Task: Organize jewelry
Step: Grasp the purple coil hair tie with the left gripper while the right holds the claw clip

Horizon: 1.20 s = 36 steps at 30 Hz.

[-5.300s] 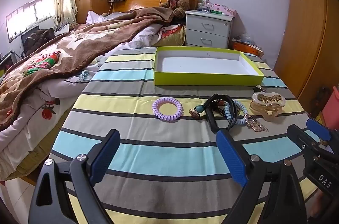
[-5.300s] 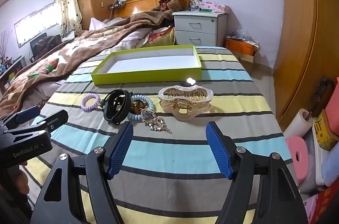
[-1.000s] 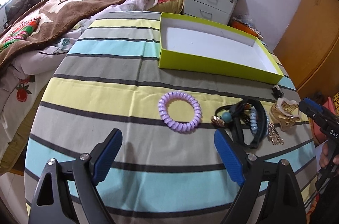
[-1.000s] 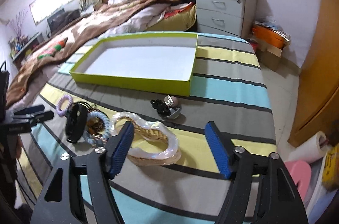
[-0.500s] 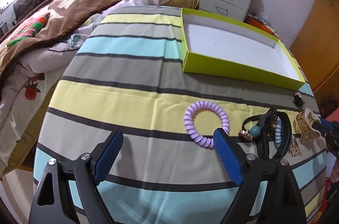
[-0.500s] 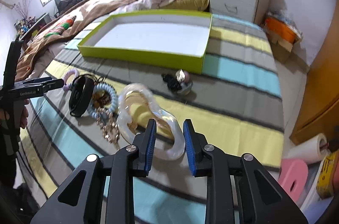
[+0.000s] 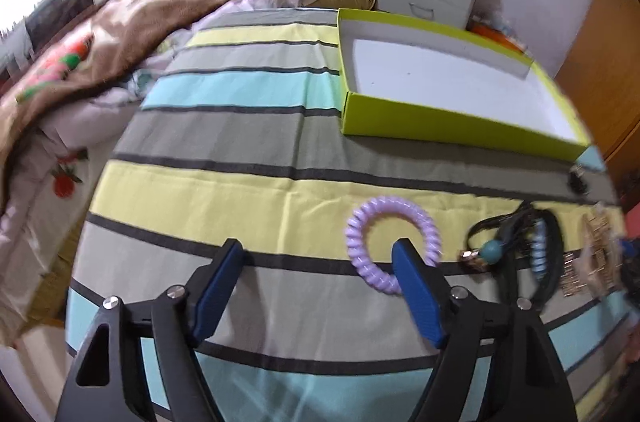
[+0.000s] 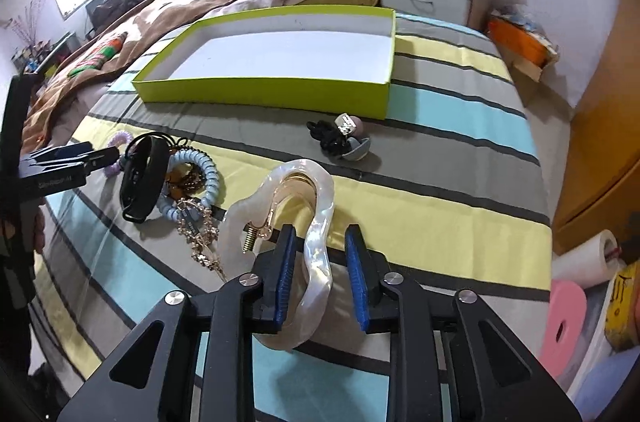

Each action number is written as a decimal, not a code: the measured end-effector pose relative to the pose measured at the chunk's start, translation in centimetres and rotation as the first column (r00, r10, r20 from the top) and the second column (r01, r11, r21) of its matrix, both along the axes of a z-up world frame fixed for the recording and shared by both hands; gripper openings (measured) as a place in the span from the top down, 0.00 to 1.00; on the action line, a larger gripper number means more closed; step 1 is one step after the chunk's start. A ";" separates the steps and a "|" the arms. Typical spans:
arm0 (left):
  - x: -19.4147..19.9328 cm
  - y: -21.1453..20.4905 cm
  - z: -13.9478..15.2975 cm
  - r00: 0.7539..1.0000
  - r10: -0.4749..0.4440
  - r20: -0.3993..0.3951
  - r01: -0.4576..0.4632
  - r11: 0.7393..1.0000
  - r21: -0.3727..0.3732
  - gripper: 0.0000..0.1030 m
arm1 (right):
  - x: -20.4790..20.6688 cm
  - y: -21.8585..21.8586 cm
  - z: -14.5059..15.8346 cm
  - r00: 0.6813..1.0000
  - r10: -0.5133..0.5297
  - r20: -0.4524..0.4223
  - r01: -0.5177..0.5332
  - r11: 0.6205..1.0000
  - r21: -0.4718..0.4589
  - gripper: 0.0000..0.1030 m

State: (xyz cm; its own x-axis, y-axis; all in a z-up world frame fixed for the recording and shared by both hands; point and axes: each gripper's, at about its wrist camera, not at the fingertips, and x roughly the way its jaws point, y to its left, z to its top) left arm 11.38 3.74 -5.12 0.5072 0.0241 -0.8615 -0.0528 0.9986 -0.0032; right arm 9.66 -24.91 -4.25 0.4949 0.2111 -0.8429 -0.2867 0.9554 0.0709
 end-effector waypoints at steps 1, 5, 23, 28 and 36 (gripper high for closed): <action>-0.1 -0.2 0.0 1.000 -0.001 0.010 0.001 1.000 0.011 0.24 | -0.1 0.0 -0.1 1.000 -0.005 0.003 0.005 1.000 0.001 0.81; -0.2 -0.1 0.0 1.000 0.006 0.018 -0.006 1.000 0.007 0.28 | -0.5 0.2 0.0 1.000 -0.024 0.016 0.024 1.000 0.006 0.86; -1.0 -0.2 0.7 0.997 -0.019 0.080 0.023 0.998 -0.061 0.90 | -2.0 -0.2 0.4 0.990 -0.123 0.065 0.119 0.991 0.056 0.88; -1.5 -0.1 1.3 0.994 -0.026 0.105 0.034 0.996 -0.081 0.90 | -2.4 -0.7 1.1 0.985 -0.147 0.090 0.140 0.987 0.076 0.88; -1.8 -0.1 2.6 0.991 -0.033 0.129 0.046 0.994 -0.097 0.90 | -2.8 -0.5 2.1 0.982 -0.152 0.116 0.142 0.986 0.088 0.88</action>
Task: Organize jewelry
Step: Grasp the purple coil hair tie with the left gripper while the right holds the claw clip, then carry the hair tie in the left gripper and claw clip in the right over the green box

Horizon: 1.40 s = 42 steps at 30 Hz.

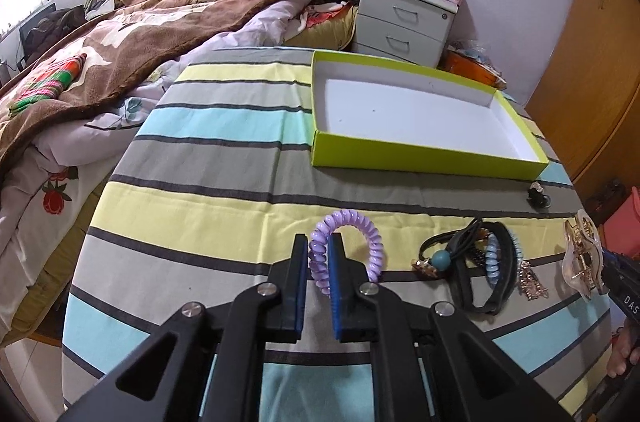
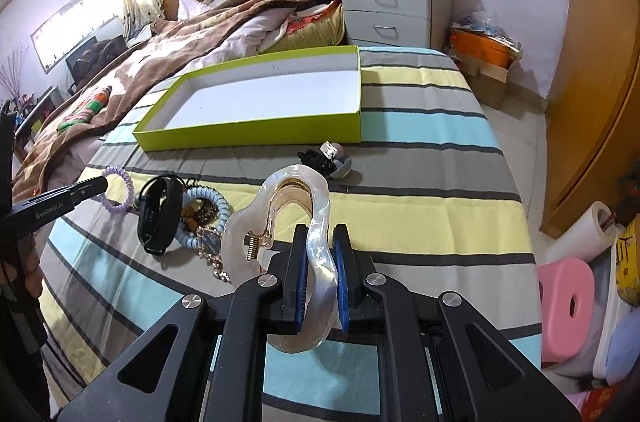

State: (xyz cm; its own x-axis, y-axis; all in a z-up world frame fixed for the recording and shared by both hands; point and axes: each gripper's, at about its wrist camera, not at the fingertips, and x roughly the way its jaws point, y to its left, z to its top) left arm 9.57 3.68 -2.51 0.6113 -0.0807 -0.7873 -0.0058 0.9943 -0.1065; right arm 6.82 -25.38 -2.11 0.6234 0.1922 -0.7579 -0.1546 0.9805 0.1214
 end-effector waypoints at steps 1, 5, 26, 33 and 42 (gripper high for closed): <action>0.0 0.0 0.2 1.000 -0.002 0.003 0.002 1.000 -0.003 0.90 | 0.0 0.0 0.1 1.000 -0.001 0.002 0.001 1.000 0.002 0.88; -0.1 -0.1 0.8 1.000 -0.009 0.013 0.009 1.000 -0.011 0.90 | 0.0 0.1 0.9 1.000 -0.002 0.016 0.002 1.000 0.007 0.88; 2.7 -1.0 5.7 0.994 -0.066 0.090 0.070 0.997 -0.039 0.90 | 3.8 0.3 5.7 0.996 -0.036 0.082 0.035 0.999 0.007 0.88; 5.2 -1.9 6.8 0.991 -0.087 0.105 0.092 0.995 -0.047 0.90 | 7.0 0.7 6.8 0.995 -0.044 0.085 0.044 0.999 0.000 0.88; 8.4 -1.8 7.2 0.991 -0.083 0.107 0.090 0.994 -0.059 0.90 | 10.7 1.1 6.6 0.997 -0.046 0.064 0.047 0.999 -0.007 0.88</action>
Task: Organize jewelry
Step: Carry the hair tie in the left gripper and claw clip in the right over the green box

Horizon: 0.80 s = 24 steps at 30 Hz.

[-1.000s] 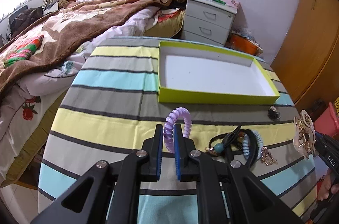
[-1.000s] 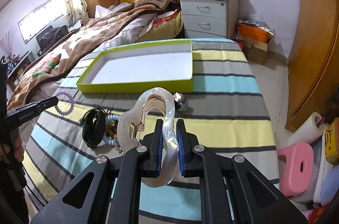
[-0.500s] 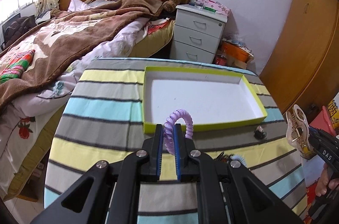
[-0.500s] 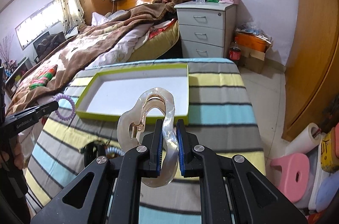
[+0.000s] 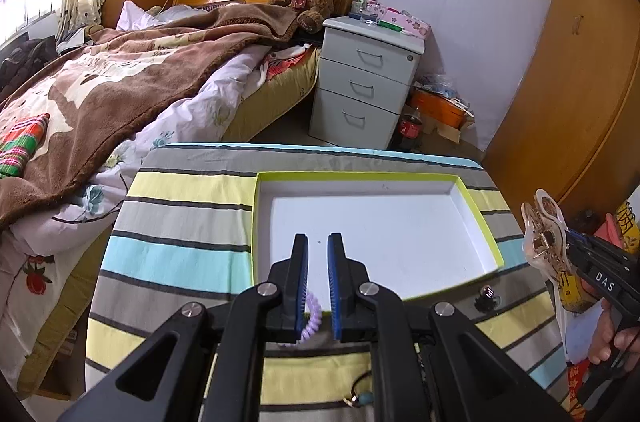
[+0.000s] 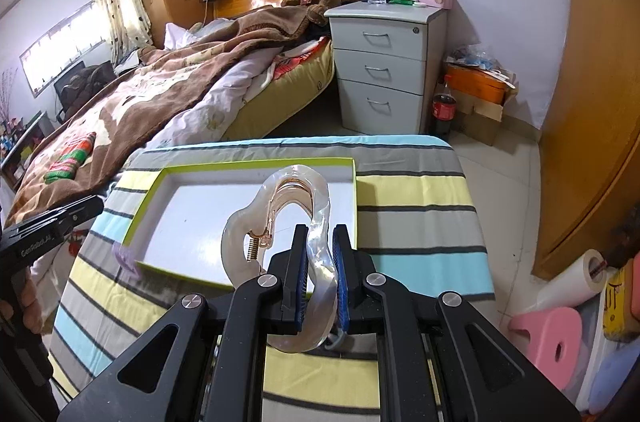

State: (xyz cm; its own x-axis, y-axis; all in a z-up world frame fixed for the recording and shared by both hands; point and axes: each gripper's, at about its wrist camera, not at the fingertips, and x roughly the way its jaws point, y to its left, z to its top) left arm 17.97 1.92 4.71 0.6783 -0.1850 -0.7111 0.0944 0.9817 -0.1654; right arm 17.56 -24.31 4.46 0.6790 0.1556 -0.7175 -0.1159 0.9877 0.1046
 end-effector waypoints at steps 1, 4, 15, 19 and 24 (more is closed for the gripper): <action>0.2 0.2 -0.1 1.000 0.002 -0.003 -0.002 1.000 -0.002 0.90 | 0.3 0.1 -0.2 1.000 0.001 -0.003 -0.001 1.000 -0.003 0.88; 0.6 0.8 -0.8 1.000 0.012 -0.022 -0.012 1.000 0.003 0.90 | 0.5 0.1 -0.8 1.000 0.002 -0.016 -0.002 1.000 0.008 0.88; -1.8 3.6 -5.9 0.989 0.022 -0.145 -0.018 0.999 0.034 0.62 | 0.1 0.7 -1.9 0.999 0.025 -0.031 -0.025 1.000 0.016 0.88; -2.2 3.2 -7.3 0.984 0.008 -0.179 0.000 0.999 0.046 0.60 | -0.2 0.9 -1.7 0.999 0.033 -0.028 -0.033 0.999 0.008 0.88; -2.2 1.9 -9.2 0.973 -0.016 -0.229 0.044 0.992 0.118 0.60 | -0.4 1.1 -1.3 0.999 0.033 -0.014 -0.033 0.999 0.006 0.88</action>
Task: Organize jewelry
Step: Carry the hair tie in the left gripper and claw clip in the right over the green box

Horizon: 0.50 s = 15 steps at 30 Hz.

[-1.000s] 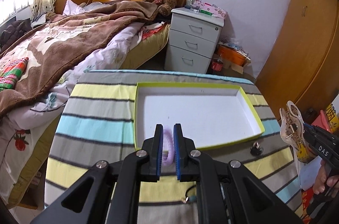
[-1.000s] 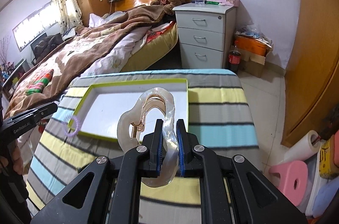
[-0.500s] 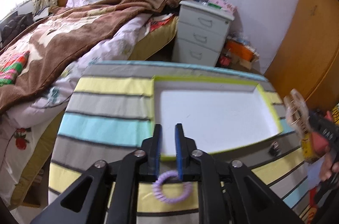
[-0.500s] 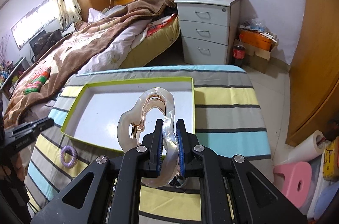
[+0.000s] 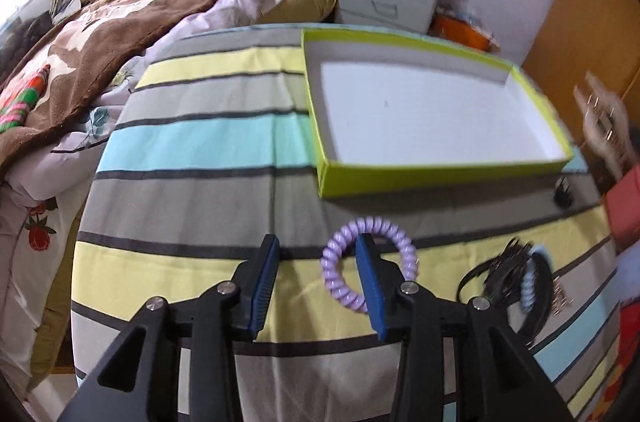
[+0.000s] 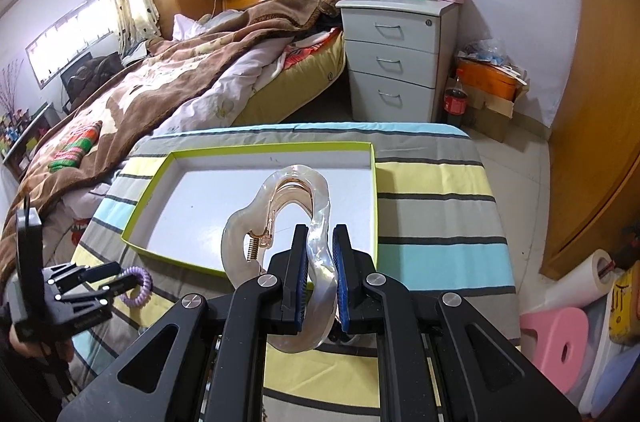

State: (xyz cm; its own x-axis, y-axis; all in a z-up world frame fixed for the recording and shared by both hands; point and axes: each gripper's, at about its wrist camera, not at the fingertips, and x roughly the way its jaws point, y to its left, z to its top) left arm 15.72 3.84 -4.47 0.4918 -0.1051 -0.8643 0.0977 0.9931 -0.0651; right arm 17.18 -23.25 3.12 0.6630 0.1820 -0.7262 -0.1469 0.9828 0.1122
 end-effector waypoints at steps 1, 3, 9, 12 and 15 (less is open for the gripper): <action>-0.2 -0.3 0.0 1.000 -0.009 0.015 0.009 1.000 0.019 0.59 | -0.1 0.0 0.0 1.000 0.001 0.001 -0.001 1.000 0.000 0.88; -0.3 -0.9 -0.1 0.999 -0.030 0.028 0.028 0.998 0.054 0.59 | -0.2 0.2 0.1 1.000 0.005 0.003 -0.005 1.000 0.000 0.88; -0.6 -1.5 0.0 0.998 -0.057 0.041 0.054 0.996 0.071 0.71 | -0.3 0.4 0.0 1.000 0.007 0.000 -0.007 1.000 -0.002 0.88; -0.8 -1.8 0.1 0.997 -0.062 0.047 0.058 0.994 0.088 0.88 | -0.5 0.5 0.0 1.000 0.005 -0.002 -0.005 1.000 -0.004 0.88; -1.0 -1.6 0.4 0.997 -0.065 0.049 0.061 0.996 0.066 0.89 | -0.6 0.4 0.0 1.000 0.002 0.000 -0.002 1.000 -0.004 0.88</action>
State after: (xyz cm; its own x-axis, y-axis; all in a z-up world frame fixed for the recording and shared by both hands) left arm 14.71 2.27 -4.06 0.5294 -0.0823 -0.8444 0.1617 0.9868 0.0053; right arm 16.58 -22.85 3.12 0.6630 0.1806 -0.7265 -0.1488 0.9829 0.1085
